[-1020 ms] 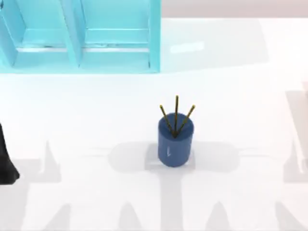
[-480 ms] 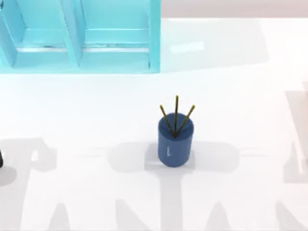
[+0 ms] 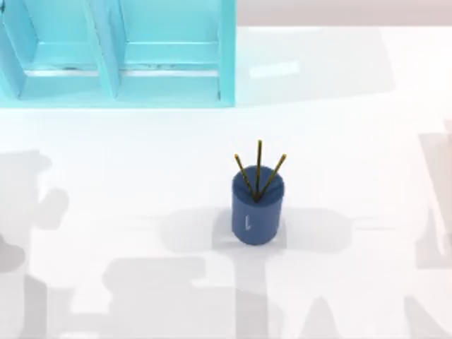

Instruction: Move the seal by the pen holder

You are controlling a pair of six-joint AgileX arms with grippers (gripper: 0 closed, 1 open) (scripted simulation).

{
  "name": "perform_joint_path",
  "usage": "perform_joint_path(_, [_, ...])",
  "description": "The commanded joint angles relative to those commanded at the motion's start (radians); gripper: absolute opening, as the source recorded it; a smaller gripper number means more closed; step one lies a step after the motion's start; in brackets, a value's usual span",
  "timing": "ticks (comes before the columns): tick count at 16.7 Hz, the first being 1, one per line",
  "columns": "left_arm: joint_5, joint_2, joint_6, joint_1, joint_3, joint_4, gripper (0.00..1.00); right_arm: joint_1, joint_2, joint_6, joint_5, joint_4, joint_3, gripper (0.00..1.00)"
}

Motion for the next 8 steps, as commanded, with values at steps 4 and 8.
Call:
perform_joint_path(4, [0.000,0.282,0.047,0.042,0.240,-0.220,1.00,0.000,0.000,0.000,0.000,0.000,0.000,1.00])
perform_joint_path(8, [0.000,0.443,0.075,0.068,0.397,-0.344,1.00,0.000,0.000,0.000,0.000,0.000,0.000,1.00])
